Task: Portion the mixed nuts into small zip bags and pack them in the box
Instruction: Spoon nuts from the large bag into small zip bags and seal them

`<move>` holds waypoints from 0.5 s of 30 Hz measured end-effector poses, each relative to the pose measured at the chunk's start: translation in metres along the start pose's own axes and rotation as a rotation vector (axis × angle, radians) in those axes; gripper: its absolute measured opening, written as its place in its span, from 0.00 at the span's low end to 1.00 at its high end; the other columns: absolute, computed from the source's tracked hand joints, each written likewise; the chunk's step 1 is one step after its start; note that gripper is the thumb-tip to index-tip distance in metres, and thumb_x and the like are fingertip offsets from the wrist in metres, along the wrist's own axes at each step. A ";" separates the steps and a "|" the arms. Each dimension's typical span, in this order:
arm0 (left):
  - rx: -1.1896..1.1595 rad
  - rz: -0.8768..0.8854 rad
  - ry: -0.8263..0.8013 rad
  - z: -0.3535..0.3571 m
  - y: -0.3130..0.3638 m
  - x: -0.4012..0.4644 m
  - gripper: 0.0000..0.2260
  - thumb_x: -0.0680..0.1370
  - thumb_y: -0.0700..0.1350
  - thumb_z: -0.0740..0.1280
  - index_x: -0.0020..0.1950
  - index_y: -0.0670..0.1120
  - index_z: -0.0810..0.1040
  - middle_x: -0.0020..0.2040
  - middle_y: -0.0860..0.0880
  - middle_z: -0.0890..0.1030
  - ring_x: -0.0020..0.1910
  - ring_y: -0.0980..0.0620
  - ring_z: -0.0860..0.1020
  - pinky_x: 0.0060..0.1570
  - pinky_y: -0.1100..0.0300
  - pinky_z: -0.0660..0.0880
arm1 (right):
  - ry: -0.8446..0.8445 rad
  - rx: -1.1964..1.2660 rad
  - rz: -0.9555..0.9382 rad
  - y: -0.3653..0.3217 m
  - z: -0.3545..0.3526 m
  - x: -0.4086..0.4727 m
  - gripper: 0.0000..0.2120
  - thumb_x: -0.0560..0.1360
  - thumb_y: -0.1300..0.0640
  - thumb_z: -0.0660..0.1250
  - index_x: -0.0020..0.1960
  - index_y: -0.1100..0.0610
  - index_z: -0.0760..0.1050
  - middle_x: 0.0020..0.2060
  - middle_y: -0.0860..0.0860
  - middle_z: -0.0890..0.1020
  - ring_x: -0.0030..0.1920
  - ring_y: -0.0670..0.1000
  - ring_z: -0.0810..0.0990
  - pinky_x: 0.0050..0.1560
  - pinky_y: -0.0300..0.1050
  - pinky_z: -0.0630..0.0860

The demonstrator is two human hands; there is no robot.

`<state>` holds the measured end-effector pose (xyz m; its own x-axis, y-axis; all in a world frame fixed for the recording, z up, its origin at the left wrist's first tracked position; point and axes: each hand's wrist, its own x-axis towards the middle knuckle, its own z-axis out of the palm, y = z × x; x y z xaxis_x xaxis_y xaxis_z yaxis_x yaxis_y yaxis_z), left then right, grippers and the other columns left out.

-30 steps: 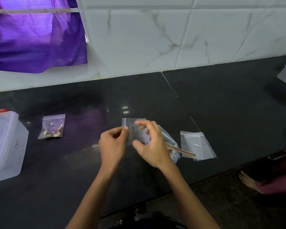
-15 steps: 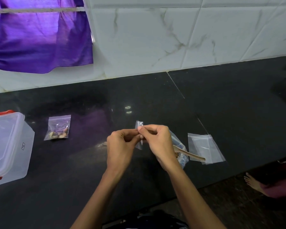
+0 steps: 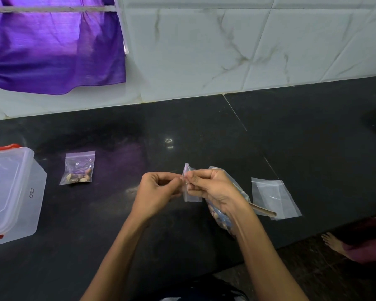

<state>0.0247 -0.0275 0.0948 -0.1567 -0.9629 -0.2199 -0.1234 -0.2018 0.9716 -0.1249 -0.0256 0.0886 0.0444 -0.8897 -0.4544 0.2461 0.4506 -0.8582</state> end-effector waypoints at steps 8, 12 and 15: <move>0.408 0.145 0.213 0.011 -0.003 -0.003 0.21 0.70 0.43 0.75 0.58 0.52 0.72 0.37 0.60 0.79 0.36 0.66 0.78 0.32 0.75 0.73 | 0.056 -0.229 -0.092 0.006 0.012 0.000 0.03 0.74 0.64 0.70 0.43 0.60 0.81 0.34 0.53 0.84 0.37 0.50 0.83 0.39 0.40 0.82; 0.477 0.205 0.192 0.011 -0.004 -0.002 0.20 0.72 0.42 0.74 0.63 0.46 0.76 0.41 0.58 0.80 0.36 0.68 0.77 0.34 0.78 0.73 | 0.143 -0.398 -0.147 0.005 0.014 0.002 0.04 0.74 0.61 0.69 0.46 0.60 0.81 0.39 0.58 0.85 0.43 0.57 0.84 0.47 0.52 0.82; 0.516 0.243 0.214 0.017 -0.006 -0.003 0.07 0.77 0.42 0.68 0.54 0.46 0.81 0.38 0.59 0.80 0.34 0.67 0.77 0.33 0.77 0.73 | 0.126 -0.441 -0.171 0.001 0.012 0.004 0.03 0.74 0.60 0.69 0.44 0.59 0.81 0.38 0.57 0.84 0.41 0.55 0.84 0.46 0.52 0.82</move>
<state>0.0097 -0.0200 0.0881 -0.0465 -0.9959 0.0772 -0.5764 0.0898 0.8122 -0.1129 -0.0302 0.0890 -0.0850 -0.9500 -0.3006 -0.1951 0.3117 -0.9299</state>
